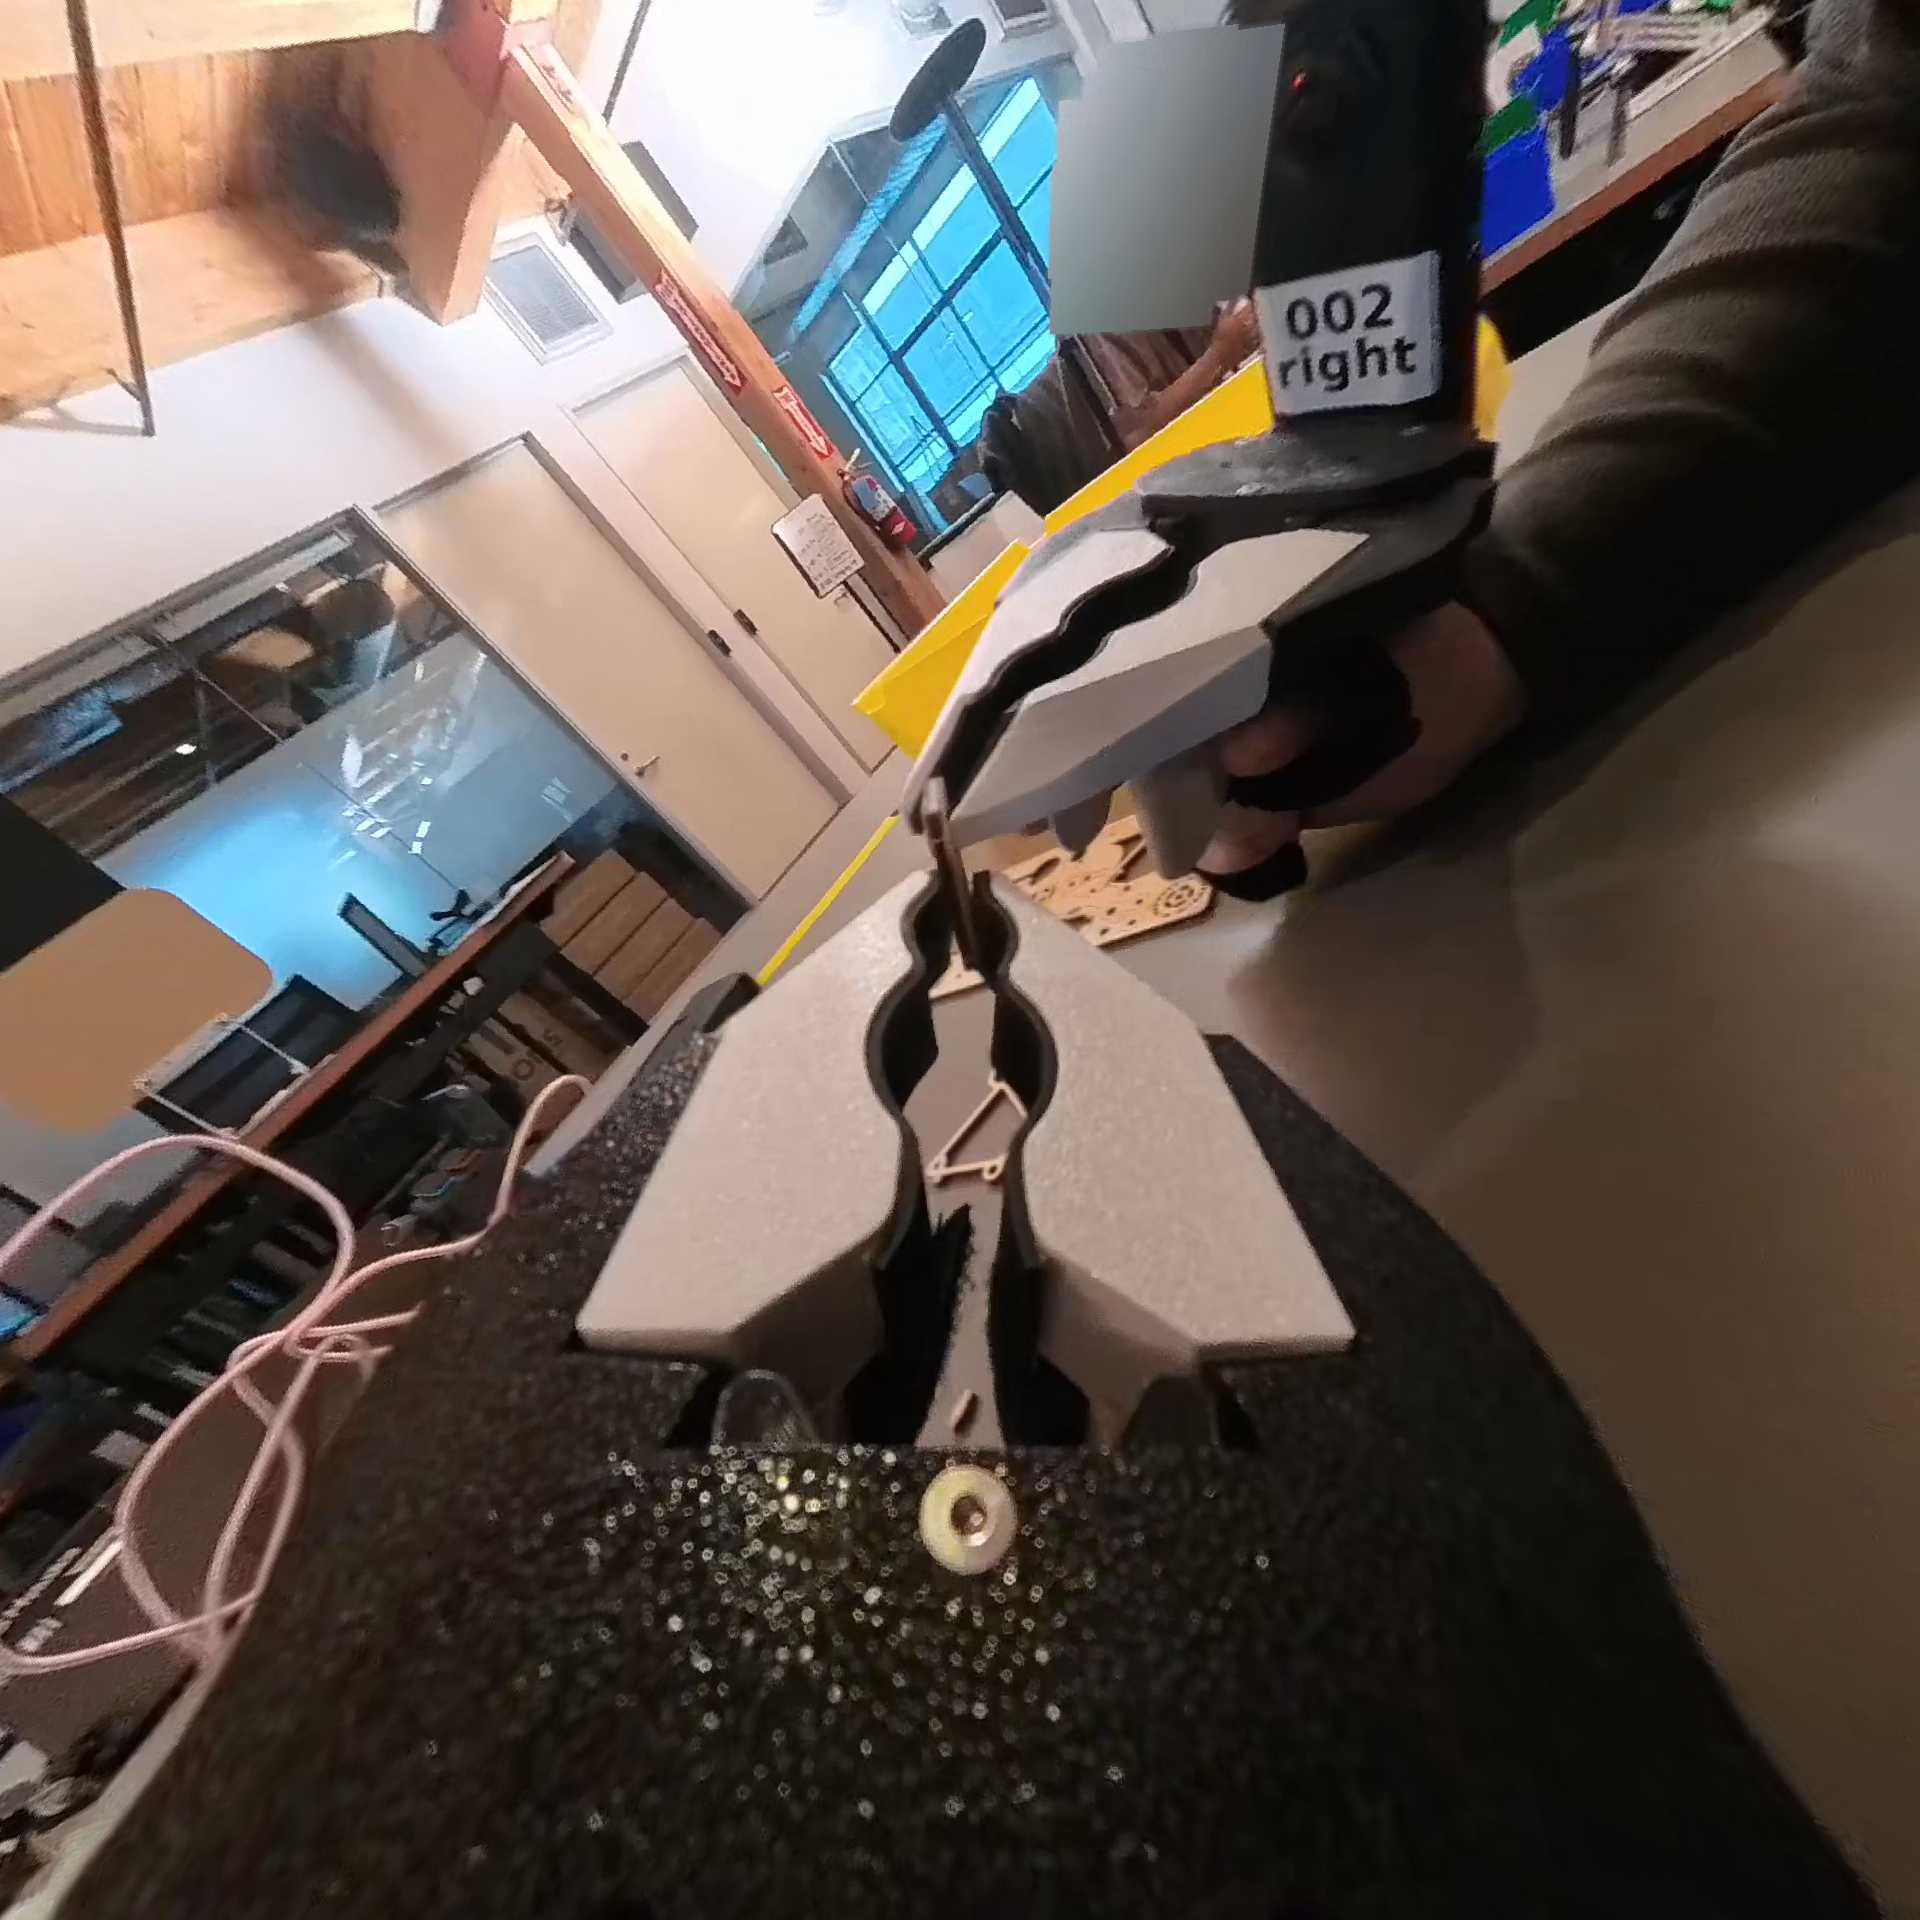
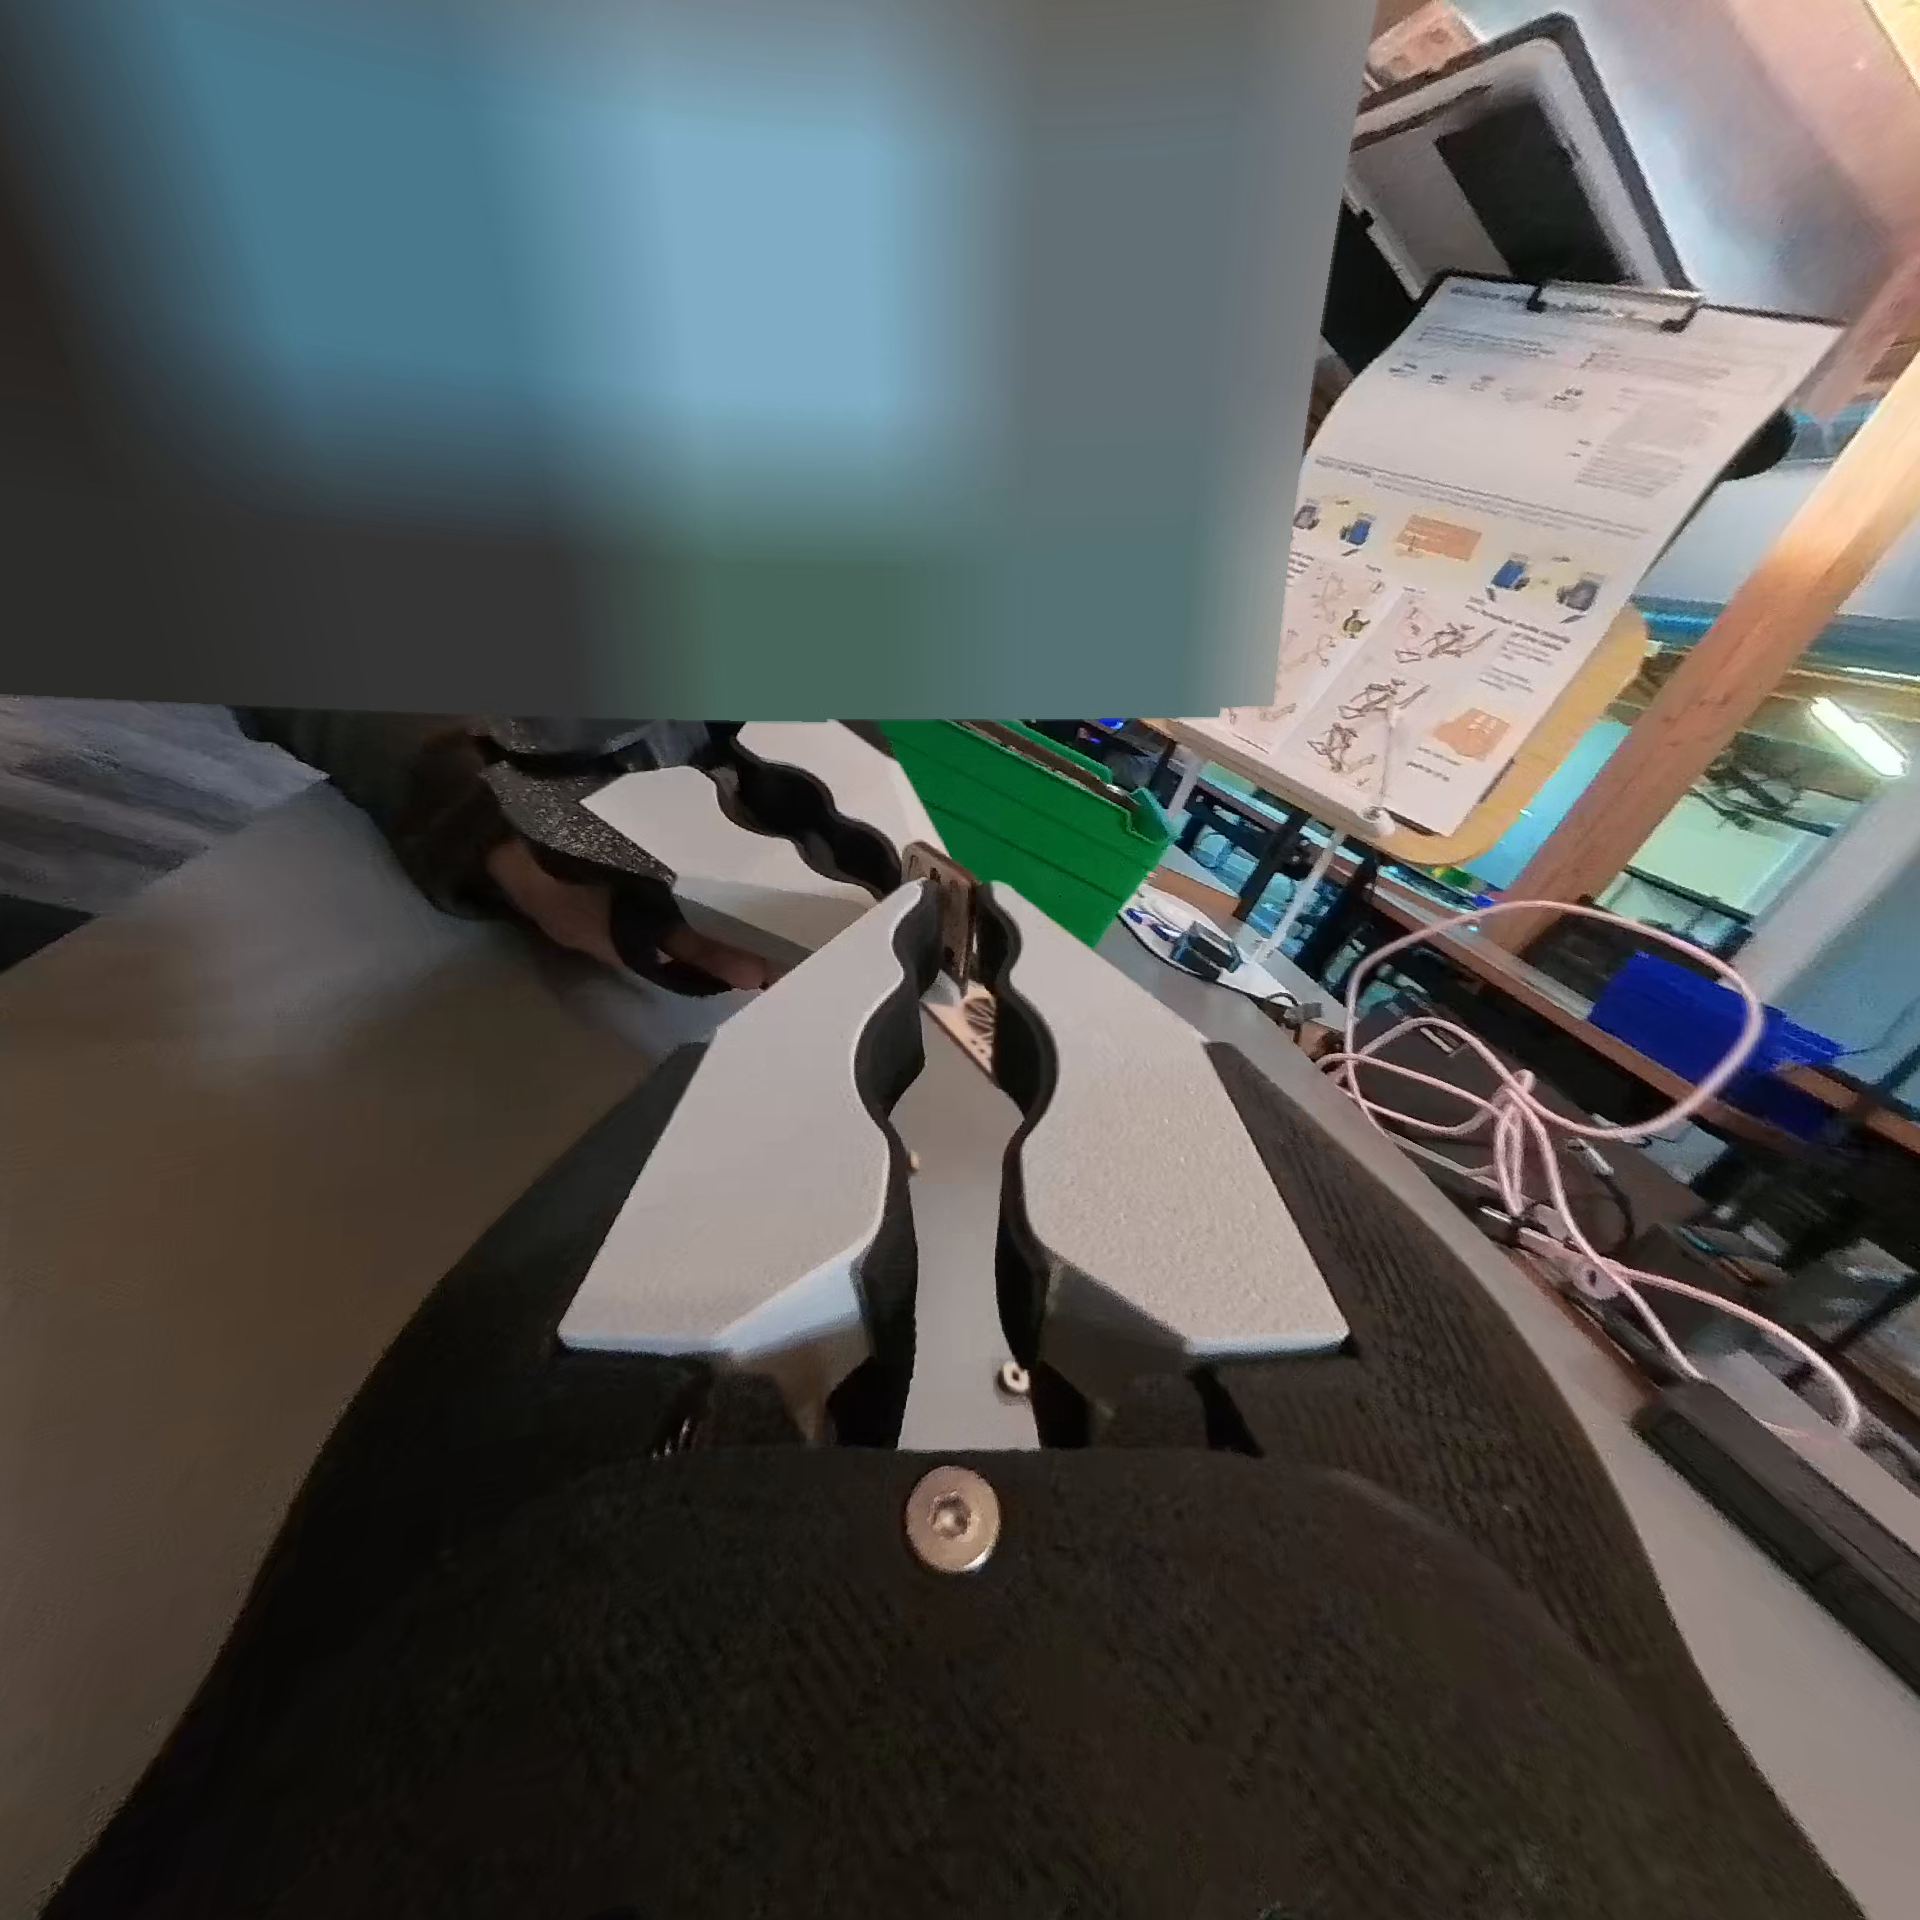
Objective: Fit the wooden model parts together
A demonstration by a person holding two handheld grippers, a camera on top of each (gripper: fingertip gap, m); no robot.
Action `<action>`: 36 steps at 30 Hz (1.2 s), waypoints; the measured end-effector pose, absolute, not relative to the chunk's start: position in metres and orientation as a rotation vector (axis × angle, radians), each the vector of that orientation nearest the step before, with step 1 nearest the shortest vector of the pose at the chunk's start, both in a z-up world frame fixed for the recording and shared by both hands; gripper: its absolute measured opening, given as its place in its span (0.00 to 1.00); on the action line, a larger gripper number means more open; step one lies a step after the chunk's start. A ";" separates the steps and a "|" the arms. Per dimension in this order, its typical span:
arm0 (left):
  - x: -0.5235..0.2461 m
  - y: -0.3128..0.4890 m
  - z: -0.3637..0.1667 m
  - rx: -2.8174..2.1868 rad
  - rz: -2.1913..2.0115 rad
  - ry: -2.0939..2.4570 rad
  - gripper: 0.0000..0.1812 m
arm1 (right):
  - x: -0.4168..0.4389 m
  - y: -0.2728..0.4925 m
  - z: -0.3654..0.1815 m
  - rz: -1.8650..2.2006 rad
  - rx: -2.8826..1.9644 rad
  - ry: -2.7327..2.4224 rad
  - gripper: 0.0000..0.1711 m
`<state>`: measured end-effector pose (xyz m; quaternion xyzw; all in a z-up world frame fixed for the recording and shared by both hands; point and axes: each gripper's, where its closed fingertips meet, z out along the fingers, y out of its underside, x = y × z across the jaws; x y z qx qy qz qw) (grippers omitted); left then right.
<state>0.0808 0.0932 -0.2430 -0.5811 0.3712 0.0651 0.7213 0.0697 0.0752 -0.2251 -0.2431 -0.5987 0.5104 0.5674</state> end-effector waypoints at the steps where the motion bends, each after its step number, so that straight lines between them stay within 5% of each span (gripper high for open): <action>1: 0.080 0.094 -0.242 -1.279 0.176 0.818 0.01 | 0.069 0.076 -0.224 1.183 -0.580 -1.399 0.03; 36: 0.029 0.111 -0.256 -0.877 1.394 1.374 0.00 | 0.054 0.089 -0.244 1.079 -0.752 -1.469 0.03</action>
